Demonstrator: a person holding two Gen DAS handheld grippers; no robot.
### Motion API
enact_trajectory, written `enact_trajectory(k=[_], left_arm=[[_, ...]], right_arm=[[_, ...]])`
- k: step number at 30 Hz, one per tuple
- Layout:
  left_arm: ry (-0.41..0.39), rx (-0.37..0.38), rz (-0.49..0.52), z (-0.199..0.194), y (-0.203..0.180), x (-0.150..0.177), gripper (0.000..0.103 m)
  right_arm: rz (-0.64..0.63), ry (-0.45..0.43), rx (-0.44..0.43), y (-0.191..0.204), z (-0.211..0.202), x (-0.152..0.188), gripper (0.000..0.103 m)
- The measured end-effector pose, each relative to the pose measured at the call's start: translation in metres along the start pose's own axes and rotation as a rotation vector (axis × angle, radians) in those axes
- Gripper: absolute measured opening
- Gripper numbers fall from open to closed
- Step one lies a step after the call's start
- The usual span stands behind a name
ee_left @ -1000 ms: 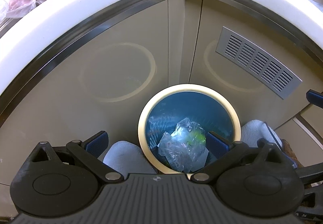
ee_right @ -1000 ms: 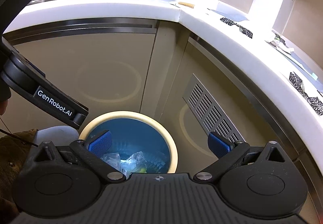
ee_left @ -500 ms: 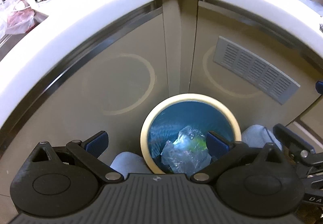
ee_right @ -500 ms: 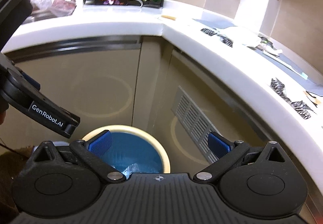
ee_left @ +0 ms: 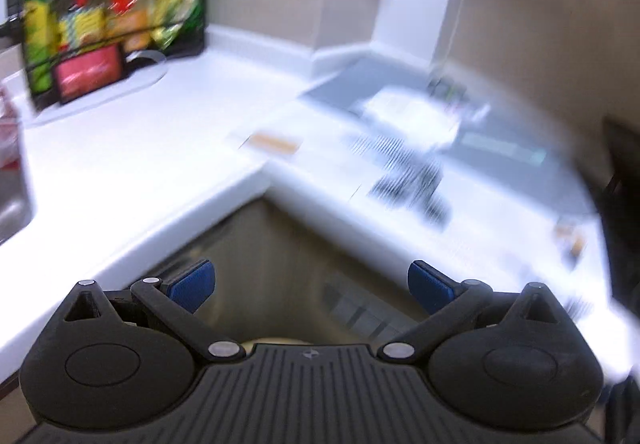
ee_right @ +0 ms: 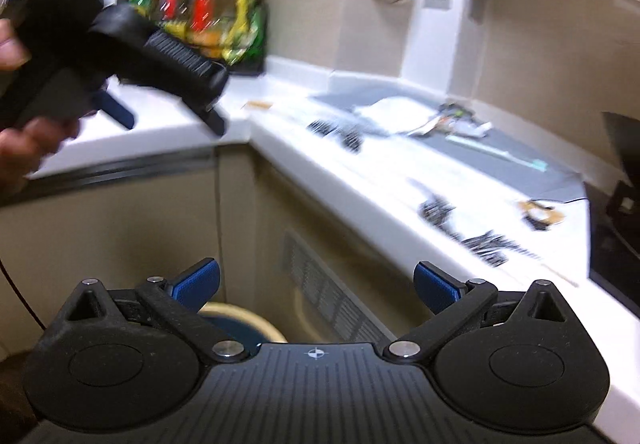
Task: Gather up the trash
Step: 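Move both grippers up from the bin toward the grey mat, then grasp the teal toothbrush with the right gripper while the left gripper grasps the white tissue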
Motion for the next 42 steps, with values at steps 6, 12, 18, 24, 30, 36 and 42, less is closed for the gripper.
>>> enact_trajectory(k=[6,12,18,24,30,36,42], left_arm=[[-0.085,0.098,-0.096,0.051,-0.043,-0.074,0.103],[-0.059,0.130,-0.179,0.114,-0.060,-0.107,0.103],[-0.014,0.080,-0.257,0.133,-0.030,-0.086,0.103],[-0.038,0.056,-0.260,0.110,-0.005,-0.077,0.103],[-0.076,0.019,-0.309,0.076,0.034,-0.071,0.103],[-0.095,0.017,-0.341,0.062,0.052,-0.074,0.103],[-0.094,0.064,-0.326,0.077,0.031,-0.084,0.103]], right_arm=[[0.080,-0.067,0.054,-0.045,0.003,-0.027,0.103],[0.181,-0.131,0.134,-0.100,0.037,-0.067,0.103],[0.410,-0.022,0.290,-0.172,0.139,-0.102,0.103],[0.541,0.189,0.383,-0.204,0.269,-0.115,0.103],[0.522,0.365,0.501,-0.209,0.360,-0.108,0.103],[0.319,0.284,0.392,-0.180,0.382,-0.116,0.069],[0.239,0.254,0.300,-0.189,0.339,-0.097,0.018]])
Point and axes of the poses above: each gripper's, at about its wrist camera, not at the fingertips, and z roughly the way its jaws point, y to its left, x to its underside, the point moved 9 cm from there along z, roughly the way its jaws point, and after that the axes turned 15 degrees about x, right-handed, at the moved point
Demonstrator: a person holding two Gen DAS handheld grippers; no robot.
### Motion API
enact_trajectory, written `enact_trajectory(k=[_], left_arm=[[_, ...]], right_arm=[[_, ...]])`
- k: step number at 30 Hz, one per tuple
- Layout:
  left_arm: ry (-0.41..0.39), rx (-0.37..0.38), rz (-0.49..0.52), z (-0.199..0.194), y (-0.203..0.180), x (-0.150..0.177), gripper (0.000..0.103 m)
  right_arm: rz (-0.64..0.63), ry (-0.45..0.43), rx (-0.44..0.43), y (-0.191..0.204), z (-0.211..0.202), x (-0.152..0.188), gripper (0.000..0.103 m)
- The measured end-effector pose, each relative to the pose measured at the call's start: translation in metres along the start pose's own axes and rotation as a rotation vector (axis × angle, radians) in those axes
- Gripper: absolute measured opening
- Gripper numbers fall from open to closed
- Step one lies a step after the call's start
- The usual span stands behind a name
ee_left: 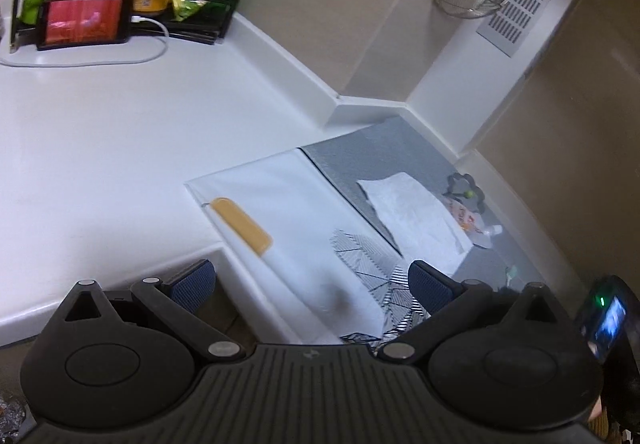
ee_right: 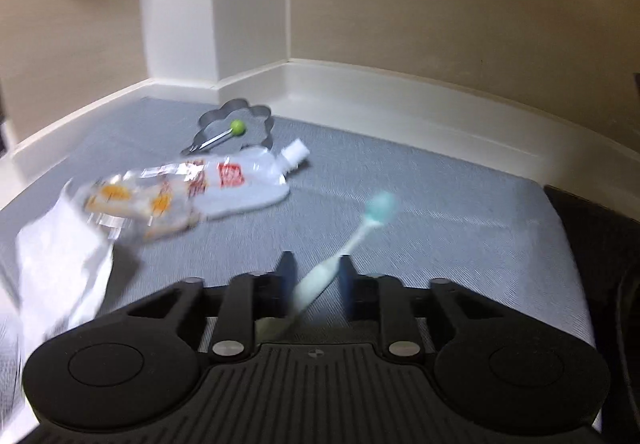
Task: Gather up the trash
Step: 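Grasp the teal toothbrush with the right gripper while the left gripper grasps the white tissue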
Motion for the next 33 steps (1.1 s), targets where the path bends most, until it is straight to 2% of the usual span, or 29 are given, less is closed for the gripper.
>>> enact_trajectory(k=[2,4,8,13,18,21,24,26,31,33], left_arm=[[0.013,0.029,-0.009,0.015,-0.012,0.002,0.103],[0.032,0.055,-0.039,0.037,-0.025,0.003,0.103],[0.098,0.109,-0.089,0.084,-0.052,0.010,0.103],[0.138,0.104,-0.056,0.139,-0.082,0.011,0.103],[0.203,0.182,-0.065,0.188,-0.108,0.014,0.103],[0.205,0.174,-0.052,0.208,-0.118,0.011,0.103],[0.221,0.120,-0.051,0.228,-0.115,0.010,0.103],[0.206,0.099,-0.026,0.232,-0.114,0.005,0.103],[0.231,0.089,-0.022,0.231,-0.107,0.000,0.103],[0.239,0.010,0.025,0.227,-0.103,-0.002,0.103]], right_arm=[[-0.034,-0.011,-0.009,-0.011,-0.015,0.012,0.016],[0.018,0.019,-0.064,-0.021,-0.030,0.020,0.016],[0.029,-0.001,-0.069,-0.026,-0.037,0.030,0.016],[0.033,-0.006,-0.069,-0.026,-0.038,0.028,0.016],[0.040,-0.005,-0.073,-0.029,-0.041,0.029,0.016],[0.047,-0.003,-0.076,-0.030,-0.043,0.030,0.016],[0.050,-0.002,-0.078,-0.030,-0.042,0.029,0.016],[0.051,-0.002,-0.079,-0.031,-0.043,0.029,0.016],[0.038,-0.005,-0.071,-0.031,-0.042,0.029,0.016],[0.034,-0.006,-0.068,-0.030,-0.042,0.029,0.017]])
Point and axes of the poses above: each gripper's, at about its wrist camera, not at the fingertips, and z roughly the way its jaws point, y to its left, x to its underside, the point moved 9 cm from there along z, roughly the way its jaws point, and after that the axes turned 15 degrees about x, right-handed, at the moved point
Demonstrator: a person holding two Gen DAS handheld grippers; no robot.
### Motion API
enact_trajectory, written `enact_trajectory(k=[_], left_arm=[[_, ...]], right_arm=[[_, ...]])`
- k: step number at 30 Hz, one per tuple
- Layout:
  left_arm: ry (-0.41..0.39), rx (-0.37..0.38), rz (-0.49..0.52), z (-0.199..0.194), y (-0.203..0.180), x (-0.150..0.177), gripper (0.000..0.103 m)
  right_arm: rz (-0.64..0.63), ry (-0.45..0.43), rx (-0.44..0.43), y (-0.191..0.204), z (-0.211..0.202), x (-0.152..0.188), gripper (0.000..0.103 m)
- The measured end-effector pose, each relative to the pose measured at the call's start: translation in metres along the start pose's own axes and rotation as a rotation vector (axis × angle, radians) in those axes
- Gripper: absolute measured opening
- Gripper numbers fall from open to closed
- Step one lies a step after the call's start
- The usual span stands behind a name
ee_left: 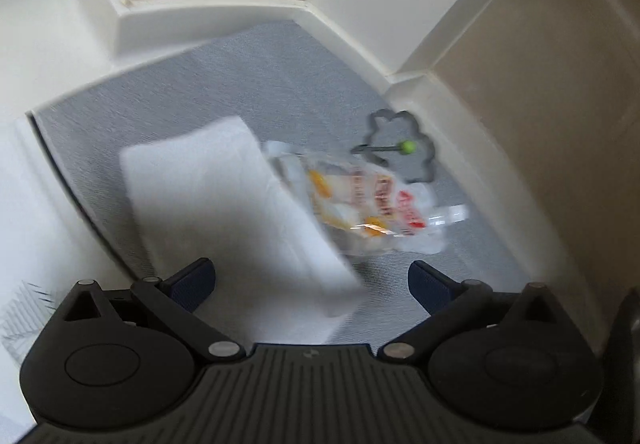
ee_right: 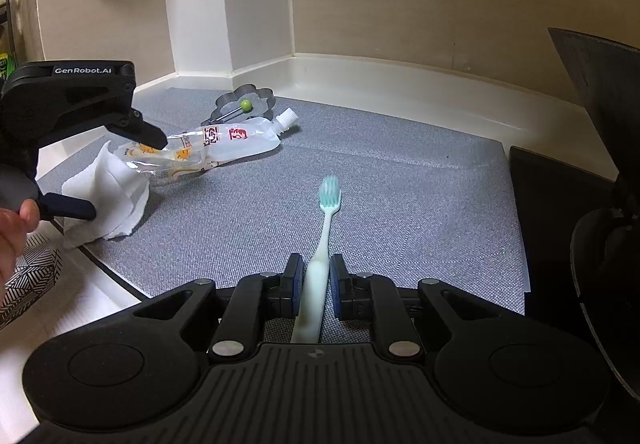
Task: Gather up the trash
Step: 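Grasp the teal toothbrush with the right gripper while the left gripper grasps the white tissue, then carry the tissue and toothbrush down toward the bin with both grippers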
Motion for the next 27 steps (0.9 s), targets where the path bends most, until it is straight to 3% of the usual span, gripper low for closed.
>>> enact_trajectory(k=[3,4,8,9,10,11,12,15,21,27], left_arm=[[0.028,-0.223,0.087,0.000,0.011,-0.001,0.103],[0.039,-0.262,0.115,0.002,0.013,-0.001,0.103],[0.043,-0.284,0.181,0.006,0.013,0.000,0.101],[0.026,-0.302,0.204,0.004,0.012,0.000,0.087],[0.007,-0.324,0.235,0.000,0.012,-0.001,0.064],[0.003,-0.308,0.250,-0.003,0.010,-0.002,0.049],[0.007,-0.292,0.247,-0.006,0.010,-0.002,0.010],[0.012,-0.250,0.195,-0.018,0.017,-0.002,0.006],[-0.065,-0.188,0.280,-0.070,0.013,0.009,0.006],[-0.118,-0.167,0.335,-0.140,0.024,0.041,0.006]], right_arm=[[-0.007,-0.002,-0.001,0.001,0.000,0.000,0.020],[-0.012,-0.002,-0.003,0.002,0.000,0.000,0.021],[-0.016,-0.003,-0.002,0.003,-0.001,0.000,0.022],[-0.014,-0.003,-0.004,0.002,-0.001,0.000,0.022],[-0.012,-0.003,-0.005,0.002,-0.001,0.000,0.022],[-0.010,-0.003,-0.004,0.002,0.000,0.000,0.021],[-0.008,-0.003,-0.004,0.002,0.000,0.000,0.021],[0.002,-0.003,0.005,0.000,-0.001,-0.001,0.015],[0.068,-0.045,-0.036,-0.003,-0.008,-0.005,0.014],[0.072,-0.092,-0.106,0.008,-0.019,-0.009,0.014]])
Point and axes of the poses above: each gripper's, at about its wrist camera, not at the fingertips, and z roughly the way its jaws point, y to its left, x to its underside, the point moved 9 cm from there along z, roughly the way its jaws point, and after that the axes turned 15 degrees about x, right-handed, at the moved point
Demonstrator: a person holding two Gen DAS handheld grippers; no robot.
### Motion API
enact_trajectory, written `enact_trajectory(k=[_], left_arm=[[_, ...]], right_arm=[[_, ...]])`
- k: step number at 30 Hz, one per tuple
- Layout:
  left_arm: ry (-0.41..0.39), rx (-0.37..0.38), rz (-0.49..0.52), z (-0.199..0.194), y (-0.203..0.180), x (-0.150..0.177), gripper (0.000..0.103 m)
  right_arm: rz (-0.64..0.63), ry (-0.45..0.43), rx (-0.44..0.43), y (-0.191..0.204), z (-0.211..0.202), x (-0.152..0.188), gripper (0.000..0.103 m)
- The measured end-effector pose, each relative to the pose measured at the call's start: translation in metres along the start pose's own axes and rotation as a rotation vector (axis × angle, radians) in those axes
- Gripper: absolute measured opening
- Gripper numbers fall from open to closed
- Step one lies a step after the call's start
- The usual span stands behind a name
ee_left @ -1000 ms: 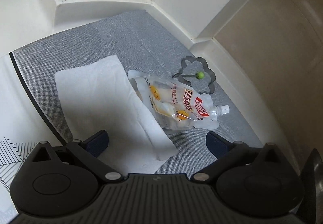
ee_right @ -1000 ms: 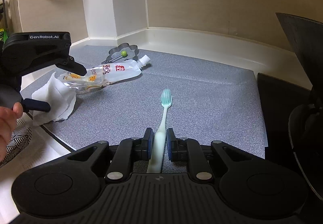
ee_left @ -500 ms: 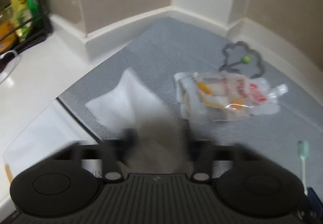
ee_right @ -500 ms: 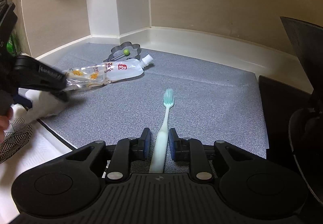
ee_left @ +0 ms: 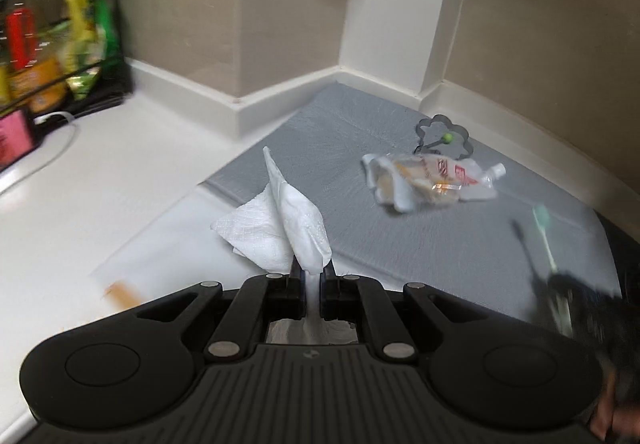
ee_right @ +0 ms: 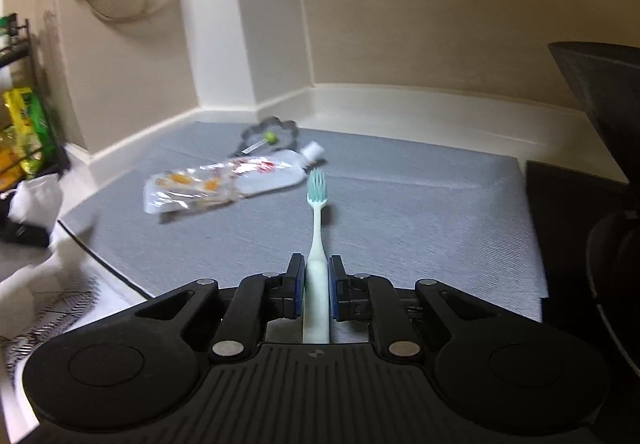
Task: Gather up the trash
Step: 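Carry the tissue and toothbrush down toward the bin with both grippers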
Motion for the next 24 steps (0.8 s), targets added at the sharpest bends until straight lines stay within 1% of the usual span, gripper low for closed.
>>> enact_trajectory(k=[2,6,8,9,11,13,15,19,24], left_arm=[[-0.015,-0.015,0.008,-0.027,0.009,0.015,0.006],[-0.021,-0.056,0.009,-0.078,0.033,0.051,0.006],[-0.022,-0.091,0.014,-0.103,0.047,0.069,0.006],[-0.022,-0.113,0.018,-0.114,0.055,0.078,0.006],[-0.014,-0.150,0.024,-0.135,0.071,0.095,0.006],[-0.007,-0.181,0.015,-0.152,0.086,0.112,0.006],[0.009,-0.193,-0.012,-0.165,0.100,0.127,0.006],[0.022,-0.194,-0.060,-0.182,0.115,0.149,0.006],[-0.006,-0.179,-0.046,-0.202,0.110,0.164,0.006]], right_arm=[[-0.002,-0.013,-0.007,0.003,-0.002,-0.001,0.014],[-0.014,-0.042,-0.019,0.008,-0.008,-0.003,0.014],[-0.018,-0.065,-0.042,0.011,-0.013,-0.004,0.014],[-0.011,-0.076,-0.044,0.010,-0.015,-0.006,0.014],[0.012,-0.072,-0.006,0.003,-0.021,-0.009,0.014],[0.066,-0.055,-0.011,-0.002,-0.033,-0.012,0.014],[0.099,-0.045,-0.047,0.000,-0.053,-0.013,0.014],[0.079,-0.092,-0.129,0.024,-0.106,-0.014,0.014],[0.006,-0.142,-0.253,0.070,-0.176,-0.002,0.014]])
Point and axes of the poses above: each gripper's, at about its wrist camera, not at the fingertips, and z roughly the way its jaws point, y to its left, x to its underside, the point moved 9 cm from there along z, roughly the way its jaws point, and after that the axes turned 15 degrees about x, right-handed, at the moved point
